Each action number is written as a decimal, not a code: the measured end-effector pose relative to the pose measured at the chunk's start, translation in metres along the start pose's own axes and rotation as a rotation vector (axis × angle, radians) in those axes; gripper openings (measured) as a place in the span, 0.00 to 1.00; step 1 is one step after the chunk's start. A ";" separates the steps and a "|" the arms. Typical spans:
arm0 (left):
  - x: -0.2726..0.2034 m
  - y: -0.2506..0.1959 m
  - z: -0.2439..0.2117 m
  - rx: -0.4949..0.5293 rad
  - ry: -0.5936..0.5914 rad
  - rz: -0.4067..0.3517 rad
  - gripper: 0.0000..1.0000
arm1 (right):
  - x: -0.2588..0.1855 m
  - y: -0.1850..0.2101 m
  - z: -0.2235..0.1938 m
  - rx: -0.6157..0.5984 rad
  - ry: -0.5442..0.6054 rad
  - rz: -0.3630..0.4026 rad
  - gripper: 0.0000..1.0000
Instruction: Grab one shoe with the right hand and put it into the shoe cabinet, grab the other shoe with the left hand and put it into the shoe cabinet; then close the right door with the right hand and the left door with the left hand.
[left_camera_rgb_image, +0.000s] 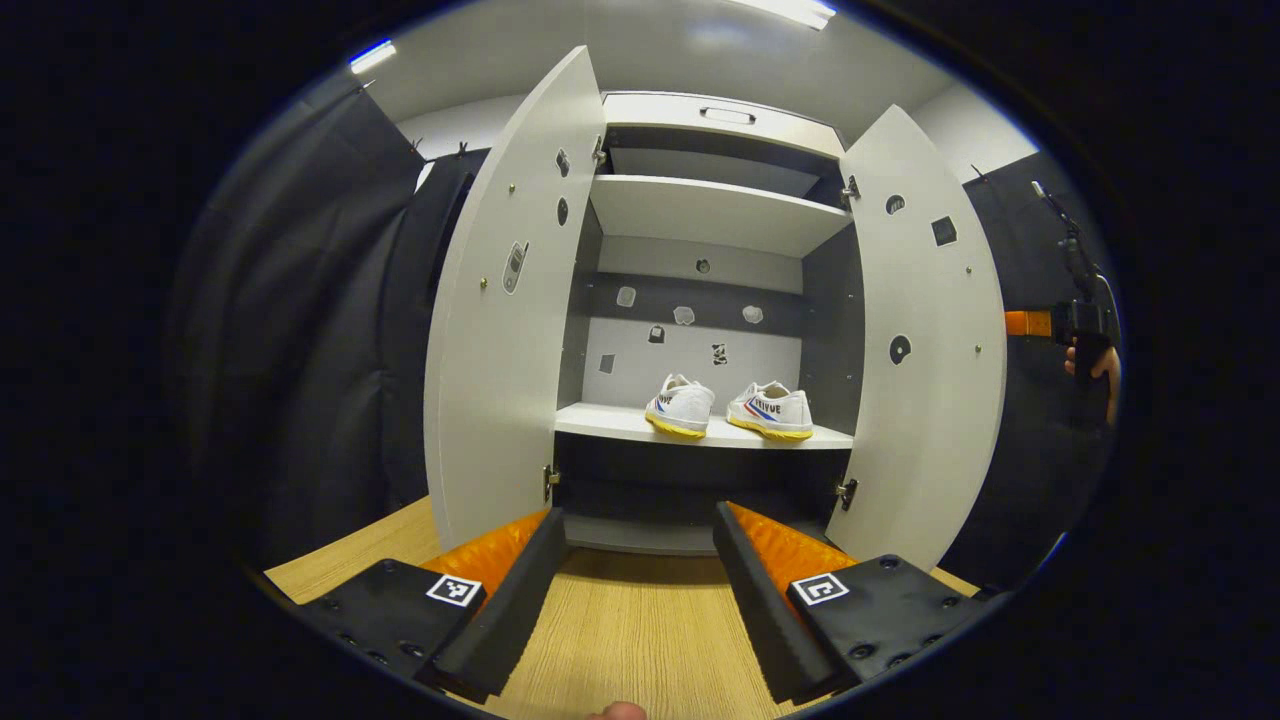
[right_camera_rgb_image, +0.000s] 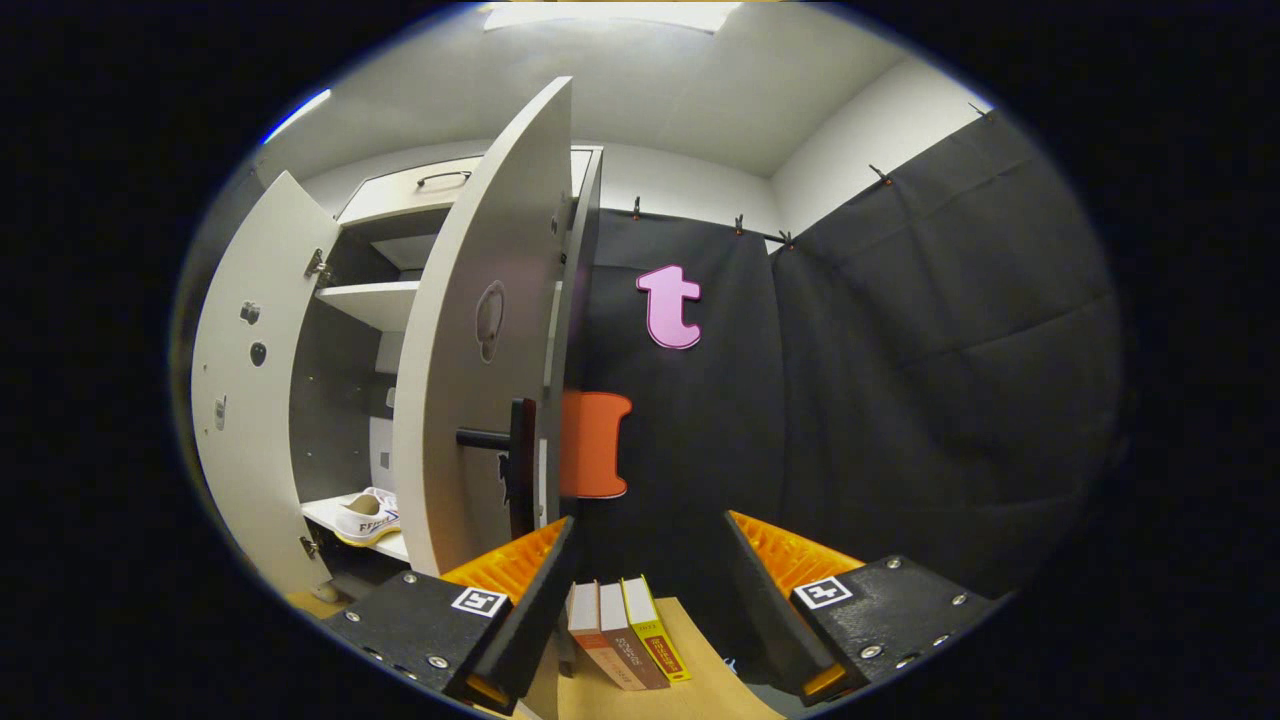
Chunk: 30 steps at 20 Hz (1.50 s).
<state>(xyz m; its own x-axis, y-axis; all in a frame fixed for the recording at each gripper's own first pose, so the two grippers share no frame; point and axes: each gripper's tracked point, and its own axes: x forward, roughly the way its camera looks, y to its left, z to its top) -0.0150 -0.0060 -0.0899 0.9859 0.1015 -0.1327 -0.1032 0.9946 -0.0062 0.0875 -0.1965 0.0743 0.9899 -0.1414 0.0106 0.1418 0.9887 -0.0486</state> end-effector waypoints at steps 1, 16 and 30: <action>0.001 -0.001 -0.001 -0.003 0.003 -0.003 0.99 | 0.000 0.004 0.000 0.002 -0.002 0.008 0.88; 0.015 0.007 -0.003 0.005 0.004 -0.029 0.97 | 0.004 0.140 0.001 0.050 0.006 0.272 0.88; 0.013 0.028 -0.007 -0.006 0.010 0.025 0.99 | 0.043 0.211 -0.015 0.052 0.012 0.351 0.91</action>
<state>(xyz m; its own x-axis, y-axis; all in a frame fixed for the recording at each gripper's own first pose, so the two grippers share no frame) -0.0057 0.0228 -0.0992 0.9817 0.1259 -0.1426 -0.1285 0.9917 -0.0091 0.1603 0.0052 0.0498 0.9783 0.2071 -0.0095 -0.2071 0.9783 0.0034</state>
